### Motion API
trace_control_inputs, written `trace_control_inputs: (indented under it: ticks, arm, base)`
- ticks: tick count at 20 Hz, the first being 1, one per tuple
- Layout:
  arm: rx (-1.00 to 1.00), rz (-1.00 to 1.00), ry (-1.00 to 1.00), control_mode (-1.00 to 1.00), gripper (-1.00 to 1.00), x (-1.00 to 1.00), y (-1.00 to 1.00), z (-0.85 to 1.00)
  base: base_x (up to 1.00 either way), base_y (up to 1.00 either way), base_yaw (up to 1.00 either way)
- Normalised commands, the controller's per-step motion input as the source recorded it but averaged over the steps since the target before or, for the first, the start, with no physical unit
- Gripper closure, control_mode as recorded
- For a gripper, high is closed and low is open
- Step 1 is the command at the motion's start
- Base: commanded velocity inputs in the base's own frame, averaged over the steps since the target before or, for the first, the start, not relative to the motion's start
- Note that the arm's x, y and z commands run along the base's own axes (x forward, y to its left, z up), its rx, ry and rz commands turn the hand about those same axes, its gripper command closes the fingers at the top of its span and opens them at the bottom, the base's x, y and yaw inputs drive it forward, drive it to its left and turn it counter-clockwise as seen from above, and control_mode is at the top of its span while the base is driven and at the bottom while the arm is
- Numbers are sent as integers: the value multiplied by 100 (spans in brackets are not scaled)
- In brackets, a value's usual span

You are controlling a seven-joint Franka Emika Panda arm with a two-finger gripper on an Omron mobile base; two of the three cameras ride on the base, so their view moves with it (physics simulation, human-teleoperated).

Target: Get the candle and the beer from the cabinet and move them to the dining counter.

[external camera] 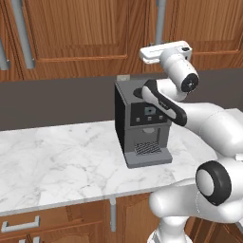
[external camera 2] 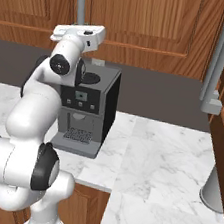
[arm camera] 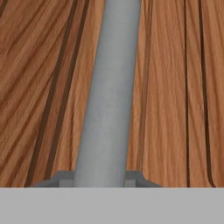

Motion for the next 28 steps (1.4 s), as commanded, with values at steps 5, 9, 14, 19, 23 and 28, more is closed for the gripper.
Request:
trace_control_inputs:
  ticks: [5,9,14,19,23,28]
  arm:
    - [0,0,0,-100,100,0,0,0]
    - [0,-3,0,-100,100,-23,-11,0]
    - [0,-10,0,-100,100,-51,-39,0]
    - [0,-12,0,-100,100,-77,-66,0]
    - [0,-10,0,-100,100,-82,-77,0]
    - [0,-10,0,-100,100,-81,-80,0]
  base:
    - [0,0,0]
    - [0,0,0]
    - [0,0,0]
    - [0,0,0]
    - [0,0,0]
    - [0,0,0]
